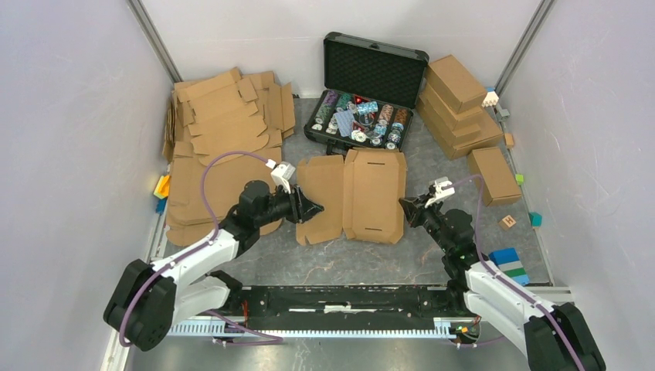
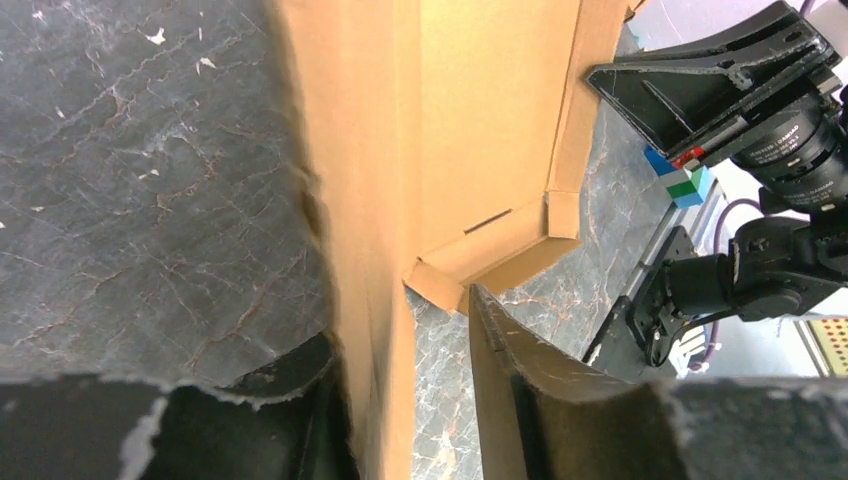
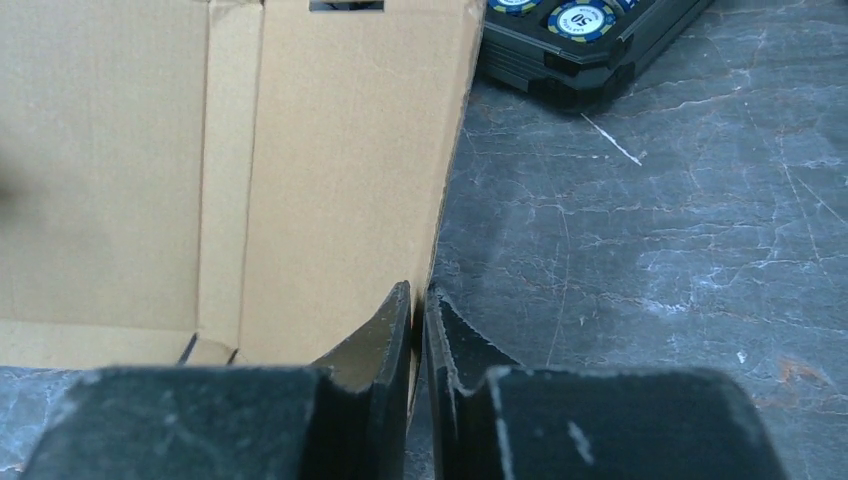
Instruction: Fold the paper box
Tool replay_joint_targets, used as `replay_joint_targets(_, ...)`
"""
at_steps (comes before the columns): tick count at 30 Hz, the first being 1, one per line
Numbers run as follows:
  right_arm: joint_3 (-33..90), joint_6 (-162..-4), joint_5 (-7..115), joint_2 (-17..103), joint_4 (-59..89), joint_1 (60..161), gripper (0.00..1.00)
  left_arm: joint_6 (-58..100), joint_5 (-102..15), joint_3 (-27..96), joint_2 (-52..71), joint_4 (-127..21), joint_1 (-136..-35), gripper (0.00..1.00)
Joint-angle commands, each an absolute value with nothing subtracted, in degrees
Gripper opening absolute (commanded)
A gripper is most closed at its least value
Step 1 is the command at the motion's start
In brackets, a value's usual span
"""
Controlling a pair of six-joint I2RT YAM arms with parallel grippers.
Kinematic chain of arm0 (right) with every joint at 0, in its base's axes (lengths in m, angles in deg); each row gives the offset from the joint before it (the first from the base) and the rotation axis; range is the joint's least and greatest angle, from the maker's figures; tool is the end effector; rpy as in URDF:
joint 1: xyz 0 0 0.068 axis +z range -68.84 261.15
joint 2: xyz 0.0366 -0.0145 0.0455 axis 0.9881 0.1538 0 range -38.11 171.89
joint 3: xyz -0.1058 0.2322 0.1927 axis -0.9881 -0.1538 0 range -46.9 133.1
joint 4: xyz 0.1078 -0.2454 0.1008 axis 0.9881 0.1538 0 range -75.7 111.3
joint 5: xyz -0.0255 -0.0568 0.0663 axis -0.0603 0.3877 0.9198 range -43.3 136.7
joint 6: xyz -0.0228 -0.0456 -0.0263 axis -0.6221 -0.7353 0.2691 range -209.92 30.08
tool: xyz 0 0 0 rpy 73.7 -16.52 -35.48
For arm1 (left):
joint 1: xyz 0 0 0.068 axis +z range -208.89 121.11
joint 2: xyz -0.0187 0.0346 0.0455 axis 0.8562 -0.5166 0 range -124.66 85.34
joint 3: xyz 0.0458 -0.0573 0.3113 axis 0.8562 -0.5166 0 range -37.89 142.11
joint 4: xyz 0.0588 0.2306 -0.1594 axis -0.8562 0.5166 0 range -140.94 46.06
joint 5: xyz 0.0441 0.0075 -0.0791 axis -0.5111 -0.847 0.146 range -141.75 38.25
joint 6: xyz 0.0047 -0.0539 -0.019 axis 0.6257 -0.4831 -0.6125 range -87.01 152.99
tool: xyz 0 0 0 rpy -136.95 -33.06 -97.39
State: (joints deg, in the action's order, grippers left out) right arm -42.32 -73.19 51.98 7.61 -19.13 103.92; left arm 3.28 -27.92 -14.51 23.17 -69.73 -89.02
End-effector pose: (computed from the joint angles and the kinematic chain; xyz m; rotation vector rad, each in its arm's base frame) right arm 0.1454 0.0651 0.1884 -0.1615 1.7327 0.5890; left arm 0.1888 -0.1285 0.2284 0.3066 2.0247 -1.0779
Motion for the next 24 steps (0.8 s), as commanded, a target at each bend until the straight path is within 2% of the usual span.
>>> replay_joint_targets(1,-44.2,-74.9,50.2,6.0,-25.0,104.5,0.19,8.7,-28.9,-15.8,27.5,-72.9,-89.3,0.40)
replay_joint_targets(5,-44.4,-74.4,51.2,7.0,-25.6,104.6,0.41,9.3,-30.9,-17.9,32.4,-73.0,-89.3,0.28)
replay_joint_targets(10,-42.0,-73.3,51.5,12.2,-23.1,104.6,0.52,10.3,-31.5,-17.4,32.6,-71.5,-89.4,0.17)
replay_joint_targets(13,-39.9,-71.1,47.8,14.7,-18.1,104.5,0.74,10.6,-31.8,-16.2,31.5,-69.6,-89.4,0.15)
replay_joint_targets(15,-38.6,-70.6,45.4,15.2,-13.7,104.5,0.82,10.7,-32.3,-16.3,31.9,-69.4,-89.4,0.13)
replay_joint_targets(17,-38.7,-70.7,46.5,14.7,-12.8,104.5,0.84,10.8,-32.8,-16.7,32.9,-69.4,-89.4,0.10)
replay_joint_targets(20,-39.4,-70.4,49.9,12.2,-13.4,104.5,0.80,10.6,-33.0,-17.1,34.3,-69.4,-89.5,0.03)
replay_joint_targets(24,-38.2,-69.5,51.0,9.4,-9.7,104.5,0.66,10.5,-33.1,-17.4,35.5,-69.4,-89.7,0.02)
